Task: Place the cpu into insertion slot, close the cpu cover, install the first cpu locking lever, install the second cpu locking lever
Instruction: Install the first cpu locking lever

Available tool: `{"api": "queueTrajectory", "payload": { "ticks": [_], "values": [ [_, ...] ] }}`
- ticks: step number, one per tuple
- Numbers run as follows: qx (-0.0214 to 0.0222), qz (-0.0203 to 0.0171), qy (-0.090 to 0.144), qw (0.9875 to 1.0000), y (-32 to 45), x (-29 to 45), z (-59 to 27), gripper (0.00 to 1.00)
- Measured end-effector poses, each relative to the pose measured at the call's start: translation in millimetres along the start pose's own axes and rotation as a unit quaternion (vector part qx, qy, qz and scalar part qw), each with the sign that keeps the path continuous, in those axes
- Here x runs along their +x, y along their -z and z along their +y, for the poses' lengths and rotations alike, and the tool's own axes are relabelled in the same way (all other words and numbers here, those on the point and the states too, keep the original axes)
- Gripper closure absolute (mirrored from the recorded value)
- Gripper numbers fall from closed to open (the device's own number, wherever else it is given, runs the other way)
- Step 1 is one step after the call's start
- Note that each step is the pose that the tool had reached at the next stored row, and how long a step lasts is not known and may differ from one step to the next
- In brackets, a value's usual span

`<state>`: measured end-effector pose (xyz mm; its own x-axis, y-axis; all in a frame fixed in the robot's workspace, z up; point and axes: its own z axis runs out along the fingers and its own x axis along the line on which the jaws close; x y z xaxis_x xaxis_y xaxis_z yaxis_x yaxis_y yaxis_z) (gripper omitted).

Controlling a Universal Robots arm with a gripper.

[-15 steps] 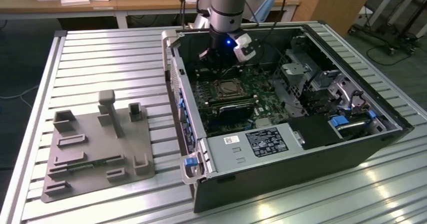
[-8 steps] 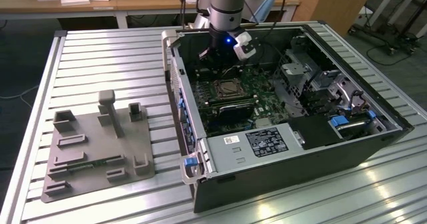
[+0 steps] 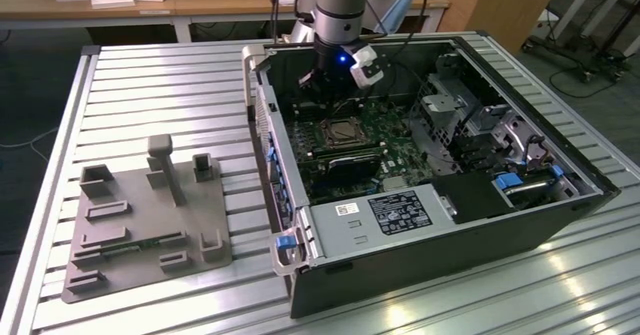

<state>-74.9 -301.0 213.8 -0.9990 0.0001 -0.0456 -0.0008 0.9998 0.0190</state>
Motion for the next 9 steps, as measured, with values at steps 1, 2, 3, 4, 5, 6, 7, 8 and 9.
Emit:
{"api": "queueTrajectory", "payload": {
  "ticks": [1, 2, 3, 4, 5, 6, 7, 8, 9],
  "values": [
    [0.0001, 0.0000, 0.000, 1.0000, 0.0, 0.0, 0.6, 0.90],
    [0.0002, 0.0001, 0.000, 1.0000, 0.0, -0.1, 0.9, 0.90],
    [0.0001, 0.0001, 0.000, 1.0000, -0.1, -0.4, 1.2, 0.90],
    [0.0001, 0.0002, 0.000, 1.0000, -0.1, -0.7, 1.7, 0.90],
    [0.0001, 0.0002, 0.000, 1.0000, -0.1, -1.0, 2.3, 0.90],
    [0.0002, 0.0003, 0.000, 1.0000, -0.1, -1.3, 2.5, 0.90],
    [0.0001, 0.0004, 0.000, 1.0000, -0.1, -1.4, 2.5, 0.90],
    [0.0001, 0.0004, 0.000, 1.0000, -0.1, -1.4, 2.5, 0.90],
    [0.0001, 0.0003, 0.000, 1.0000, -0.2, -1.5, 2.5, 0.90]
  ]
}}
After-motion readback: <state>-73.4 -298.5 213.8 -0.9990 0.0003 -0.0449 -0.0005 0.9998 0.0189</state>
